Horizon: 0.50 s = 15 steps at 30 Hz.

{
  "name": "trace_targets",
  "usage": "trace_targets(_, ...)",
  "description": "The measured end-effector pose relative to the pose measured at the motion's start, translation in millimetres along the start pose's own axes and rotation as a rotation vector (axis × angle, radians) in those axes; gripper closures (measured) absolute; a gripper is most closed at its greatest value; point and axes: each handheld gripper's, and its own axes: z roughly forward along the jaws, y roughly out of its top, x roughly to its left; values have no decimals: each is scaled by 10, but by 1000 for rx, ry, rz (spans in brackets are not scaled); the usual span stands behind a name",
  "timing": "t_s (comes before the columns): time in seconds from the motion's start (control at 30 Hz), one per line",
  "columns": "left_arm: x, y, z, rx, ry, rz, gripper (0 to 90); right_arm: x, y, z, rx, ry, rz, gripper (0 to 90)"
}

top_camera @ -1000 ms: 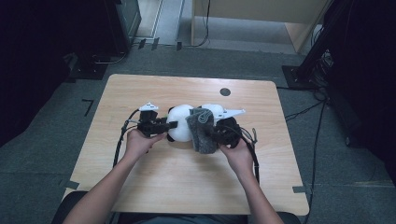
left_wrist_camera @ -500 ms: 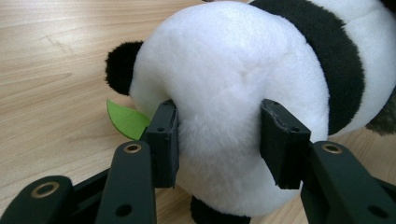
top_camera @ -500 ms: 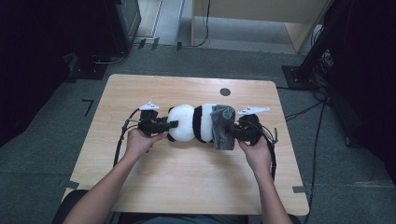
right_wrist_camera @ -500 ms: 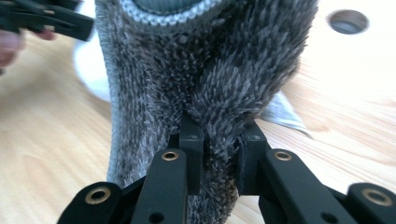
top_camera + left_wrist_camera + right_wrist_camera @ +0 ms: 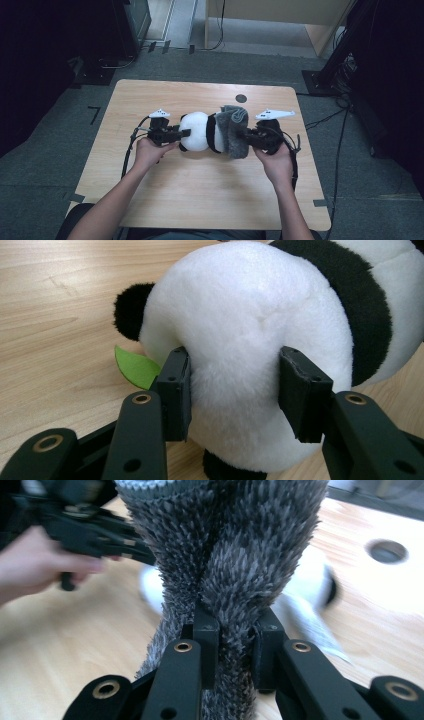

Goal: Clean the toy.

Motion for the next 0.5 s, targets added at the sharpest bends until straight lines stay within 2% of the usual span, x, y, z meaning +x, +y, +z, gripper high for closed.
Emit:
trace_targets(0.17,0,1,4,-2,-1,-2,527,276,49,211,18,86,-57,781)
trace_targets(0.27,-3,5,3,0,1,-4,528,402,42,450,39,140,-82,782)
trace_targets(0.4,-15,8,-1,1,5,-5,529,502,15,826,87,200,-79,783)
trace_targets(0.5,-16,8,-3,2,7,-7,531,539,-10,1101,125,219,-78,785)
